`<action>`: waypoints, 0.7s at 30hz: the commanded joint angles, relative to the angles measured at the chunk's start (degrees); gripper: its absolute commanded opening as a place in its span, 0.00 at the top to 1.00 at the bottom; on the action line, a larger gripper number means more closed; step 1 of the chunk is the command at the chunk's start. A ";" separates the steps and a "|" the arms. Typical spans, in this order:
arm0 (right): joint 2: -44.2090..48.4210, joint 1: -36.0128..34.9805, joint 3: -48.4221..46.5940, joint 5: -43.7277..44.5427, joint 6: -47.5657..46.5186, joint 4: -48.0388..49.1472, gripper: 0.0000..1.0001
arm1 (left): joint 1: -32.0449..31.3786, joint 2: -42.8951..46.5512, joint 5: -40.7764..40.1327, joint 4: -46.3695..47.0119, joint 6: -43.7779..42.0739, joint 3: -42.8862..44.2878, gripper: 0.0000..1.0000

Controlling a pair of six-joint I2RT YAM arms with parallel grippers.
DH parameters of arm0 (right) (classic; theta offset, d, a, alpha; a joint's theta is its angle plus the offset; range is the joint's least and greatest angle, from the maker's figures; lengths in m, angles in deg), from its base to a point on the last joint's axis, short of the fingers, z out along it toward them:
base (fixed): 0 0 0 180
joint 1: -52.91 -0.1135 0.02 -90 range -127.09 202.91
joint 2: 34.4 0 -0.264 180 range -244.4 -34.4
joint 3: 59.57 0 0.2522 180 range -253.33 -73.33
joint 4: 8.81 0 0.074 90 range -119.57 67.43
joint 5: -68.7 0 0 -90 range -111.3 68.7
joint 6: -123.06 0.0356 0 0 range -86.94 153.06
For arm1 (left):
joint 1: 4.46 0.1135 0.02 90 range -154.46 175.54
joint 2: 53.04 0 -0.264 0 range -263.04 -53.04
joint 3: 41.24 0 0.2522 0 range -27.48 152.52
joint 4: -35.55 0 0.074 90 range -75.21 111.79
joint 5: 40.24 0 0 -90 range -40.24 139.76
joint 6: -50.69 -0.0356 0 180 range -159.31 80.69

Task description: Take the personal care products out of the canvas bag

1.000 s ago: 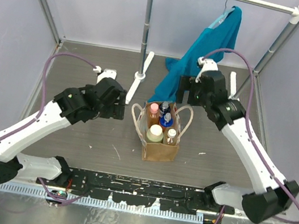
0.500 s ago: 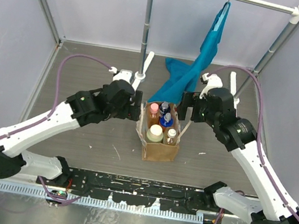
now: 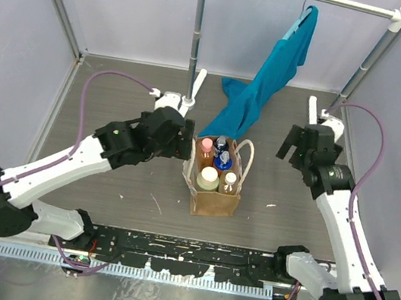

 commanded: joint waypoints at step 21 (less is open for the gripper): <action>-28.18 24.92 4.33 -12.91 6.27 14.68 0.00 | -0.24 7.62 -1.69 -4.52 1.79 -1.46 0.01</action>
